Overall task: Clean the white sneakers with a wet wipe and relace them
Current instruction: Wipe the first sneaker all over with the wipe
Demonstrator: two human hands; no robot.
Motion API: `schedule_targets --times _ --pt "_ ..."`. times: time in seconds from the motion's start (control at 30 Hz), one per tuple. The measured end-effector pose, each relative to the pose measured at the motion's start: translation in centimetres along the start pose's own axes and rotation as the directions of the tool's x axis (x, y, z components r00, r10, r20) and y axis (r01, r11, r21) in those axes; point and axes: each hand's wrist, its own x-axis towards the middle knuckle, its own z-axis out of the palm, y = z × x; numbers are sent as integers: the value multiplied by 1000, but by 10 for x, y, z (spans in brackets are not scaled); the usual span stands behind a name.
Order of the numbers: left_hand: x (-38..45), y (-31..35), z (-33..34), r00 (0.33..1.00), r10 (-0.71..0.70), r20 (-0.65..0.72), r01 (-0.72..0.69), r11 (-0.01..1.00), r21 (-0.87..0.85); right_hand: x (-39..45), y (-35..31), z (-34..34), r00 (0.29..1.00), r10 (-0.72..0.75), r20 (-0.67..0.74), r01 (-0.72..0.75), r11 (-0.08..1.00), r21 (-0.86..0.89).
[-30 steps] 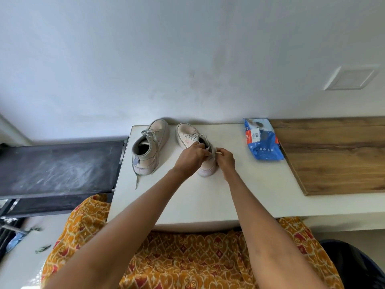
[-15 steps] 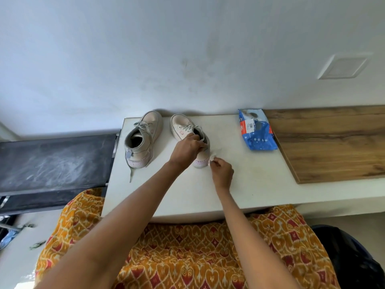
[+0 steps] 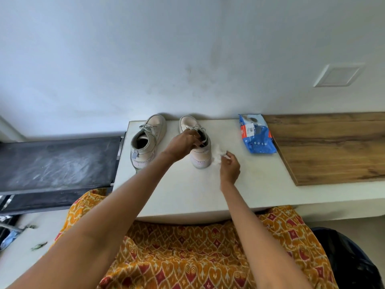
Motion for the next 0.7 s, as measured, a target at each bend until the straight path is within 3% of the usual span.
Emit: schedule_targets --times 0.17,0.23,0.37,0.5,0.7 --pt "2 1 8 999 -41 -23 42 998 43 22 -28 14 926 184 330 -200 980 14" --pt "1 2 14 998 -29 -55 31 998 53 19 -25 19 950 121 289 -110 993 -52" --pt "0 0 22 991 7 -132 -4 1000 22 -17 -6 22 991 -111 70 123 972 -202" --pt "-4 -4 24 980 54 -190 -54 999 4 -41 10 19 988 -145 55 152 977 -149" --pt "-3 18 31 973 63 -224 -66 998 -3 16 -7 5 992 -98 74 105 991 -88"
